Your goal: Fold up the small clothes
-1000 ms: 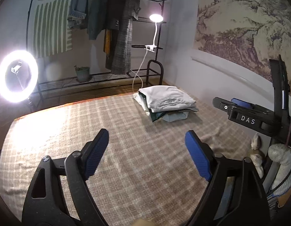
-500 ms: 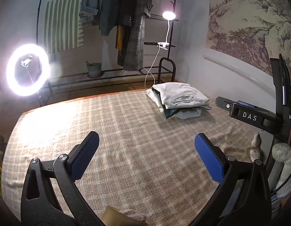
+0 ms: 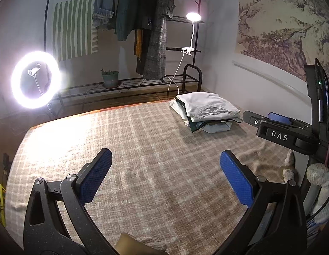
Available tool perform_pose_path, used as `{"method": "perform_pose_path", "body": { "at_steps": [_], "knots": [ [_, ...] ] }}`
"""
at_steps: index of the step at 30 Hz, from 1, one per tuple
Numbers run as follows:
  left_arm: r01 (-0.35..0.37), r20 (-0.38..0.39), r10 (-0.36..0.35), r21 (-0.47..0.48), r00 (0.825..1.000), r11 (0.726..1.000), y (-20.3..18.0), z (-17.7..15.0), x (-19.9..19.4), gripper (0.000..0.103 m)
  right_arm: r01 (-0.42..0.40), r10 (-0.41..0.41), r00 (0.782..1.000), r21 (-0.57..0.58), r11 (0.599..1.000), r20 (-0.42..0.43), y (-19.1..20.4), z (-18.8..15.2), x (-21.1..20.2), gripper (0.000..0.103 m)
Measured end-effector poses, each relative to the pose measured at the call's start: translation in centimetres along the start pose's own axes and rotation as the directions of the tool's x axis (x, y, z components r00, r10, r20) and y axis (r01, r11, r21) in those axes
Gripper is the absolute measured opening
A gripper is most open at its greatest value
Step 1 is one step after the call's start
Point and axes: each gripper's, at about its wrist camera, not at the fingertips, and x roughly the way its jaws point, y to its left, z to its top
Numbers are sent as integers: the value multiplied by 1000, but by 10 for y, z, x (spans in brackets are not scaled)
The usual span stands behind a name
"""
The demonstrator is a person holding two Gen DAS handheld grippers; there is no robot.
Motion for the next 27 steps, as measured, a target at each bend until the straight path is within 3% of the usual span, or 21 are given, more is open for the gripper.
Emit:
{"method": "perform_pose_path", "body": {
  "at_steps": [27],
  "knots": [
    [-30, 25, 29, 29, 999, 999, -1, 3, -4, 103, -6, 7, 1000, 24, 1000, -11, -2, -1, 2, 82]
  ]
}}
